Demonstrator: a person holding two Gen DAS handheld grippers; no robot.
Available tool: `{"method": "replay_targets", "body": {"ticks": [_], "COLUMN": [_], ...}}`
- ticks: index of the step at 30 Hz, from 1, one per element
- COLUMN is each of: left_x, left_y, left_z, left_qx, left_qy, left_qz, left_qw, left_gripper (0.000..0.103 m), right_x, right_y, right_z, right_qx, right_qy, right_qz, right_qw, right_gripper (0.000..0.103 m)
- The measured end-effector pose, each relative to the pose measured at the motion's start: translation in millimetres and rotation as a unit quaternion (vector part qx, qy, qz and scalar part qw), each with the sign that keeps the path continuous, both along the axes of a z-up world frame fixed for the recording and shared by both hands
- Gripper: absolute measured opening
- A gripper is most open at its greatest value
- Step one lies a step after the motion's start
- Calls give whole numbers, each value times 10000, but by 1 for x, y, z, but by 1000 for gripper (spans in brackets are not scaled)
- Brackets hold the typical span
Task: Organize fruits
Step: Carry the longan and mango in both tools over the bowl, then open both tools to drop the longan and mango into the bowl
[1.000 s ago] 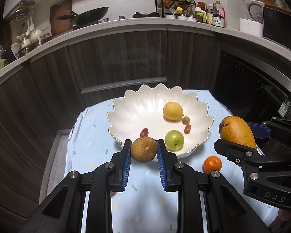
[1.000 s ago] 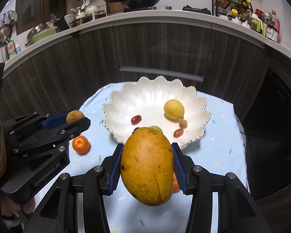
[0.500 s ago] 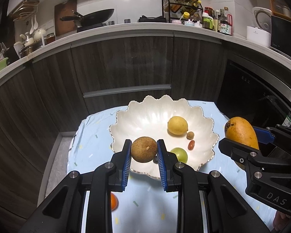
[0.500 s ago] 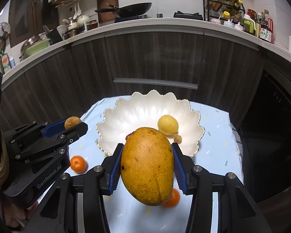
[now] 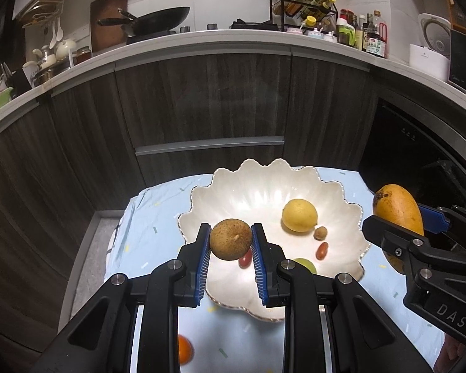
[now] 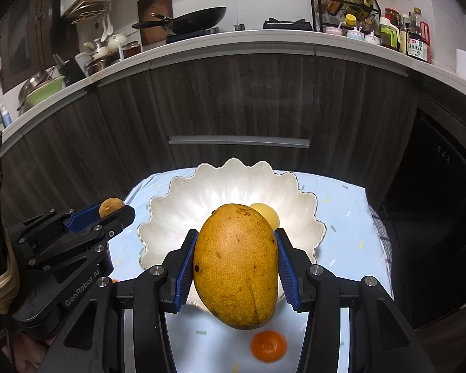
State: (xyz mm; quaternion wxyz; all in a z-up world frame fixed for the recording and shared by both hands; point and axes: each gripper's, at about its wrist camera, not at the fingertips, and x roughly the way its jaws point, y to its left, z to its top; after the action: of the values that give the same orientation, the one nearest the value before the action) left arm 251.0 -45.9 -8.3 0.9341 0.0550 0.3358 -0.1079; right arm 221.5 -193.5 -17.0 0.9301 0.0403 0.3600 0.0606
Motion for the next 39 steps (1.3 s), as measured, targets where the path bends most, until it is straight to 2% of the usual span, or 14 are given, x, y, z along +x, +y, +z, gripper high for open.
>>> {"method": "replay_targets", "body": {"ticks": [20,34,36,38,39], "left_x": [66,89,88,86,86], "left_y": [10,13,13,13,14], "left_z": [-30,-58,-59,-58,-58], "left_qx": [15,154,159,153,150], "left_qy": [145,511,527,506,505], "left_qz": [100,97,100,134,153], "left_qw": [9998,9985,9984,9985,9985], "left_gripper": [26,27,32,43,44], "right_x": [64,96,100,103,104], "right_y": [18,33,32,32,31], "right_z": [-26,-61,-65,-69,-70], "right_qx": [33,-7,31,55,68], "right_qy": [75,534,606,680,705], "right_qz": [84,150,150,140,117], "right_qw": [9999,9985,9980,9976,9974], "right_gripper": [49,49,49,49,49]}}
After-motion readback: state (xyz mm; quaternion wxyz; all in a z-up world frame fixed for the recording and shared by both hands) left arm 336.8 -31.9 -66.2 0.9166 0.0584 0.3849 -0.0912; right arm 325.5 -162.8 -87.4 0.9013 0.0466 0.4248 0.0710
